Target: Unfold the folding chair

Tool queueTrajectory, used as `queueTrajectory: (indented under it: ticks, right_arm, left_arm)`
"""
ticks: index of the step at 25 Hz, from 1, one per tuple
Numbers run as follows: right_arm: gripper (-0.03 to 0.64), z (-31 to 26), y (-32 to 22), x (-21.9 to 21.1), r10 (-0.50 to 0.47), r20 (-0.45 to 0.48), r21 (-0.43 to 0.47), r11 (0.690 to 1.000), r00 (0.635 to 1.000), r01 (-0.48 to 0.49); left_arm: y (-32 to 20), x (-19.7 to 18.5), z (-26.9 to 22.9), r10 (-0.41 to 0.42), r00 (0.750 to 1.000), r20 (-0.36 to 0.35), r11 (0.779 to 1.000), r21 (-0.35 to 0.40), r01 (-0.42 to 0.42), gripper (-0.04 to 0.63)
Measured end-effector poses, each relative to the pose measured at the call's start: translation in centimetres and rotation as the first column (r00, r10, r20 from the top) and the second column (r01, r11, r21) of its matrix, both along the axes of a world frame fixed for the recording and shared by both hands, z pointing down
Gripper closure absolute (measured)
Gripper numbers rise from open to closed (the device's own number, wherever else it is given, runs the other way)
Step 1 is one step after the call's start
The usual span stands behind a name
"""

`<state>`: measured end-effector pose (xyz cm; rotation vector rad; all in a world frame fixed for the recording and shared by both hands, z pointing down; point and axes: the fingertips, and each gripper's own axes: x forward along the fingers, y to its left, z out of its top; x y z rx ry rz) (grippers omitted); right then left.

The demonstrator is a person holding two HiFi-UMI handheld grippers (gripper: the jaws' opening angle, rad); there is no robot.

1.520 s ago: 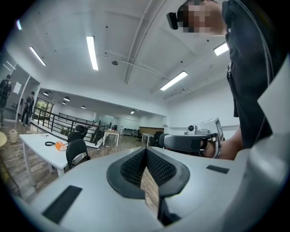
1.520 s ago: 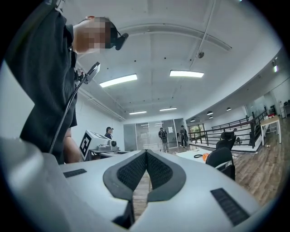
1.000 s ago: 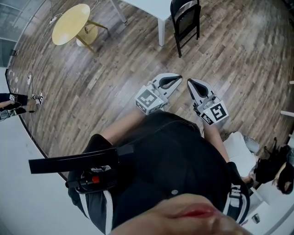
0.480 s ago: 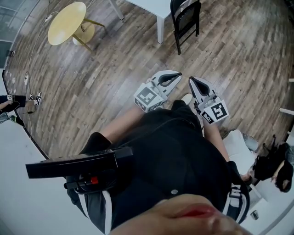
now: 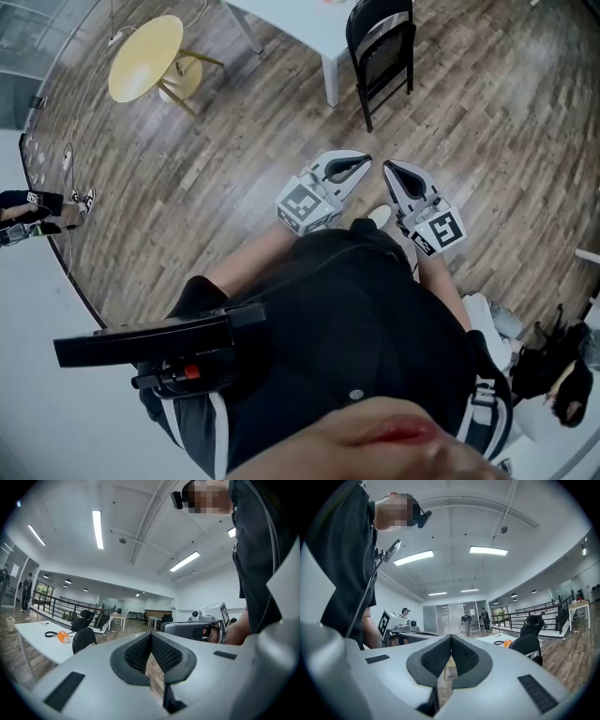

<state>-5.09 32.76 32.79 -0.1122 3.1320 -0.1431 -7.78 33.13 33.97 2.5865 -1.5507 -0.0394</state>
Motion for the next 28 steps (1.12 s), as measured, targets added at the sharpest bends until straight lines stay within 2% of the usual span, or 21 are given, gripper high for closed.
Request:
queueTrajectory:
  ticks: [7, 13, 21, 28]
  right_arm:
    - [0.609, 0.7, -6.8, 3.2, -0.032, 0.026, -0.003, 0.999, 0.999, 0.032]
    - [0.609, 1.0, -11.4, 5.3, -0.054, 0.038, -0.016, 0.998, 0.998, 0.055]
    - [0.609, 0.2, -14.1, 5.2, -0.087, 0.044, -0.01, 0.996, 0.995, 0.088]
    - [0.609, 0.8, -17.4, 5.8, -0.066, 0.042, -0.025, 0.997, 0.997, 0.067]
  left_arm:
    - [-7.0, 3.1, -0.2, -0.026, 1.0, -0.016, 1.0, -0.004, 0.026, 0.591]
    - [-11.5, 5.2, -0.5, -0.062, 0.998, 0.007, 0.998, -0.021, 0.062, 0.591]
    - [-13.9, 5.3, -0.9, -0.085, 0.996, 0.019, 0.995, -0.045, 0.086, 0.591]
    - [-17.1, 6.0, -0.7, -0.08, 0.996, 0.026, 0.996, -0.043, 0.081, 0.591]
